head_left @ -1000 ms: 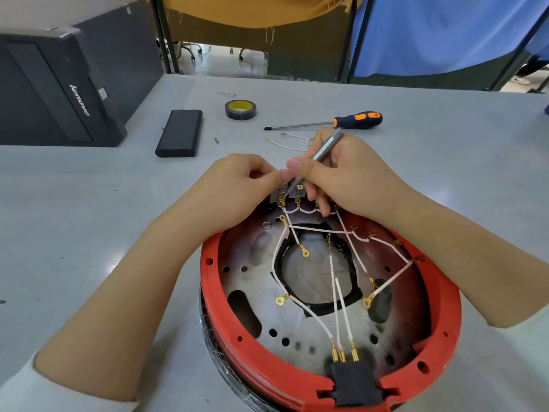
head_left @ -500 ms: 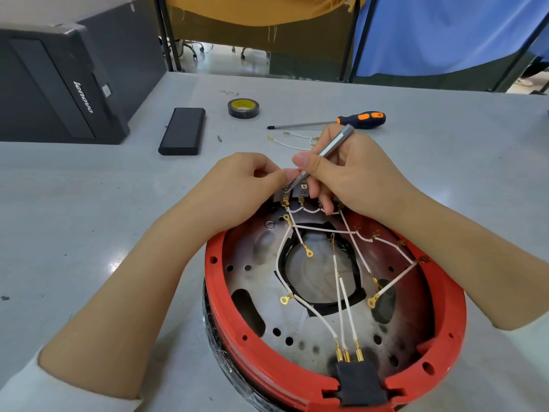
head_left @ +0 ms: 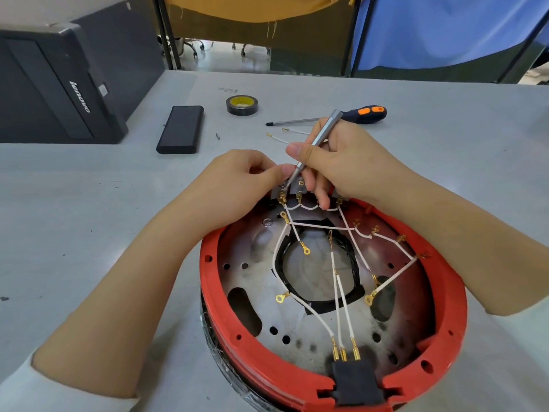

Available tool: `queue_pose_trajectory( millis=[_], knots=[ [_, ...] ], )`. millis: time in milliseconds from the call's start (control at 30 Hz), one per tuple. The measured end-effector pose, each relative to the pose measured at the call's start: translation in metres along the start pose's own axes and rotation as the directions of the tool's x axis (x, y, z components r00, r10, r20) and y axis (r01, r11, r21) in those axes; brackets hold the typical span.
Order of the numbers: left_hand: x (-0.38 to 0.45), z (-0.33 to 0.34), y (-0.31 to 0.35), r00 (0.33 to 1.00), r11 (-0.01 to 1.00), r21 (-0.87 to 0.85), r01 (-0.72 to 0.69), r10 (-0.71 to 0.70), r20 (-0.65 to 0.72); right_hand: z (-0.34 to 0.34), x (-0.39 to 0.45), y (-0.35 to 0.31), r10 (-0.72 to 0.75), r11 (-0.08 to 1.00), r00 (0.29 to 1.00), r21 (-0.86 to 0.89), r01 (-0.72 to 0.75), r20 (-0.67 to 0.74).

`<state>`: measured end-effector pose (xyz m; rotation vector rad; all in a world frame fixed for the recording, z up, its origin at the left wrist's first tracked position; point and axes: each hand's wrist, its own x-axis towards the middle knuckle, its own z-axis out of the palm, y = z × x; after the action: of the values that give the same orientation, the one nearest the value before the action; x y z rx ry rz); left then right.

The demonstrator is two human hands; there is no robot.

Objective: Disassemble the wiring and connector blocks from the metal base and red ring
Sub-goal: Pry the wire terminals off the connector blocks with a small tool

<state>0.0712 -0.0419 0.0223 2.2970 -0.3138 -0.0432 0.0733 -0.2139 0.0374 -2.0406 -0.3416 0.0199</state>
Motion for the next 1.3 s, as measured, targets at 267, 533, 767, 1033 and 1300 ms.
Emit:
queue_pose_trajectory(
  millis=[267, 533, 767, 1033, 1300],
  knots=[
    [0.003, -0.001, -0.002, 0.998, 0.999, -0.041, 0.025, -0.023, 0.052, -0.002, -0.007, 0.003, -0.081, 0.997, 0.996, 0.005, 0.081, -0.026],
    [0.002, -0.001, -0.006, 0.996, 0.987, -0.158, 0.038, -0.025, 0.084, 0.0, -0.018, -0.026, -0.282, 0.927, 0.952, -0.223, 0.302, 0.117],
    [0.001, -0.002, -0.007, 0.995, 0.967, -0.252, 0.036, -0.01, 0.104, 0.016, -0.009, -0.023, -0.258, 0.861, 0.944, -0.394, 0.321, 0.205],
    [0.004, -0.003, -0.01, 0.989, 0.958, -0.283, 0.036, 0.007, 0.15, 0.017, -0.011, -0.018, -0.341, 0.768, 0.922, -0.512, 0.386, 0.183],
    [0.002, -0.004, -0.008, 0.989, 0.962, -0.275, 0.004, 0.037, 0.141, 0.021, -0.012, -0.02, -0.326, 0.737, 0.922, -0.554, 0.387, 0.212]
  ],
)
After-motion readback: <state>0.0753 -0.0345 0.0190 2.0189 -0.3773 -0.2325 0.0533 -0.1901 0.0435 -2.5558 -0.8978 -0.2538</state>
